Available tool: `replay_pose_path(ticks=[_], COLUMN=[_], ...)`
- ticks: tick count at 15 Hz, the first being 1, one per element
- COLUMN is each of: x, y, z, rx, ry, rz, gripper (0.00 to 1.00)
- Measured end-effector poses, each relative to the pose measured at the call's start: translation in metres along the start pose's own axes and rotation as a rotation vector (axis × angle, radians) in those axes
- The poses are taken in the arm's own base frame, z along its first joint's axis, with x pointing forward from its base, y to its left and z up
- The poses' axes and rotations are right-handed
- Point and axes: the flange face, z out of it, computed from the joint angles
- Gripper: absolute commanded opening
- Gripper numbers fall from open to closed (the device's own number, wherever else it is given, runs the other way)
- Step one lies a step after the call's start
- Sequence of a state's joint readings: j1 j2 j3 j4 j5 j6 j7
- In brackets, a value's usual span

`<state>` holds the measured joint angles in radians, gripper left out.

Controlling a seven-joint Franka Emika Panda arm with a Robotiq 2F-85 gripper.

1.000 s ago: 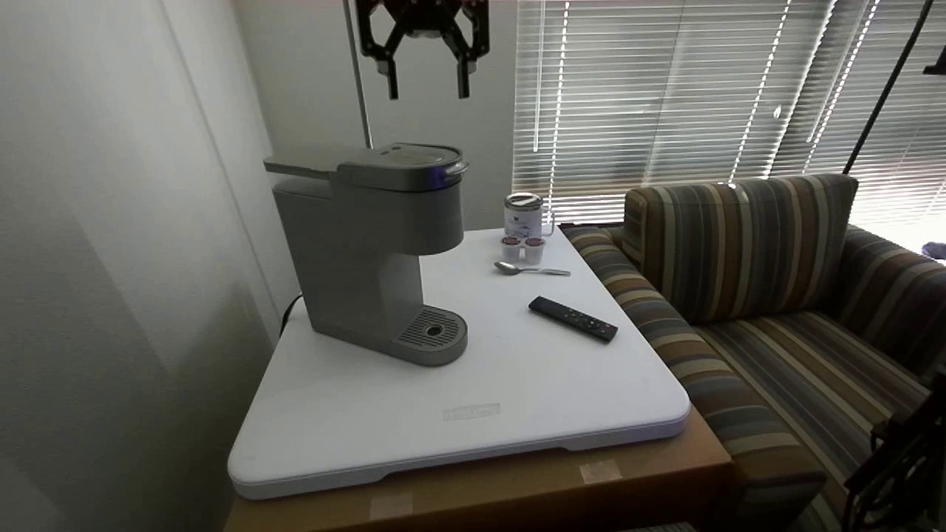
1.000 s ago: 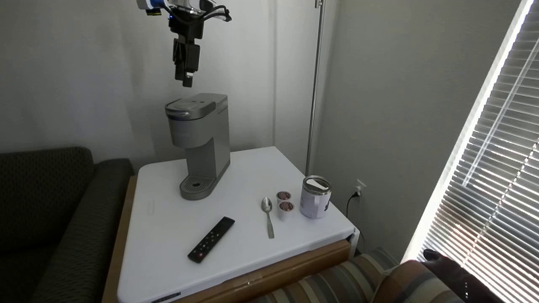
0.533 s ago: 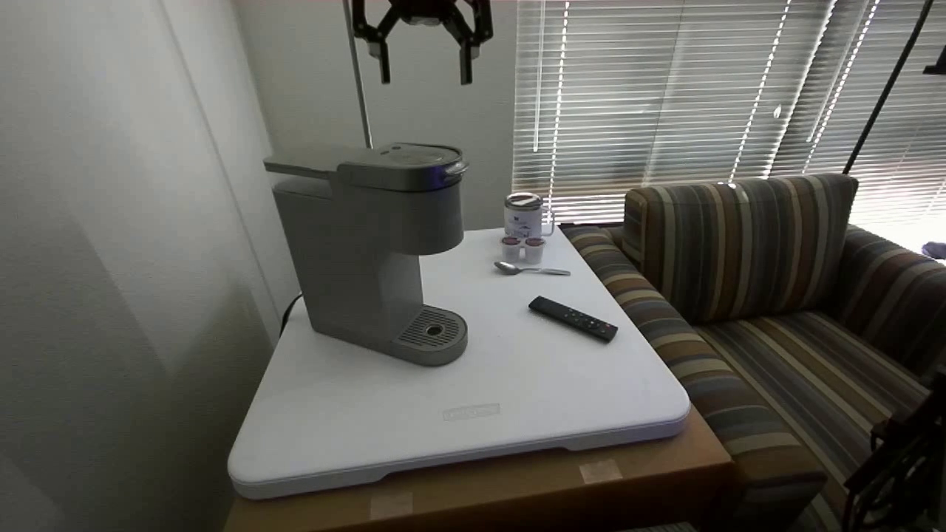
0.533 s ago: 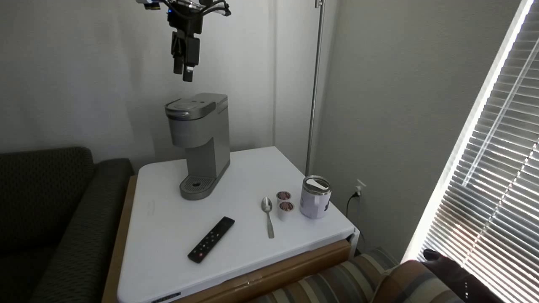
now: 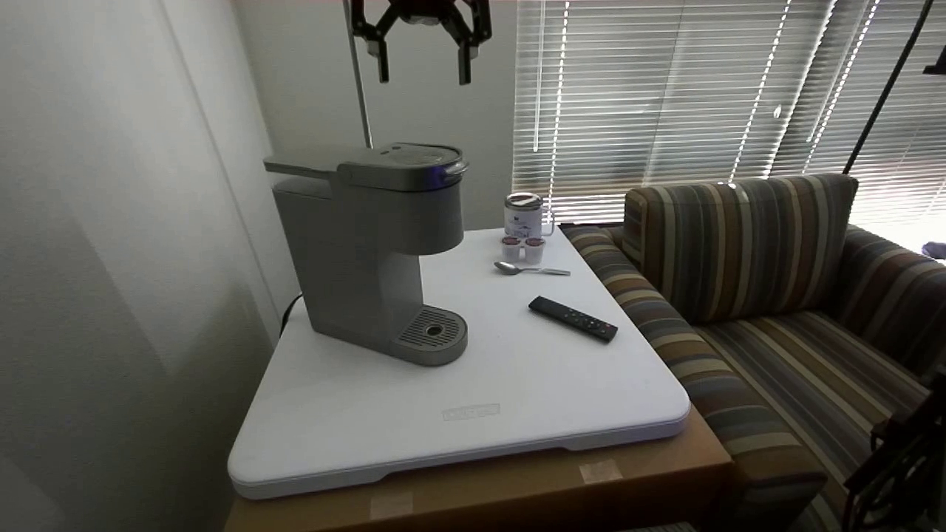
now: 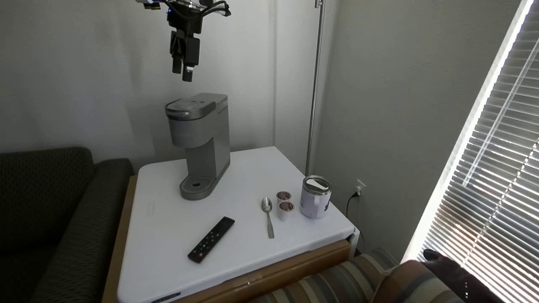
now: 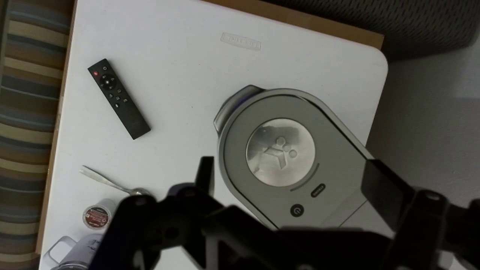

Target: Close the lid of the coffee maker

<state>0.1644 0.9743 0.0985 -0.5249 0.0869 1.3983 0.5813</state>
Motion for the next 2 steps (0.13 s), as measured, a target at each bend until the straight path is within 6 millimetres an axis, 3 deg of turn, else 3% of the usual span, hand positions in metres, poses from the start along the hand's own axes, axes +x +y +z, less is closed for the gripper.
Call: replay_pose_path(ticks=[2], x=[0.0000], y=[0.0000], z=[0.0000], rx=[0.000], ry=[0.000], rz=[0.000], gripper=[1.00])
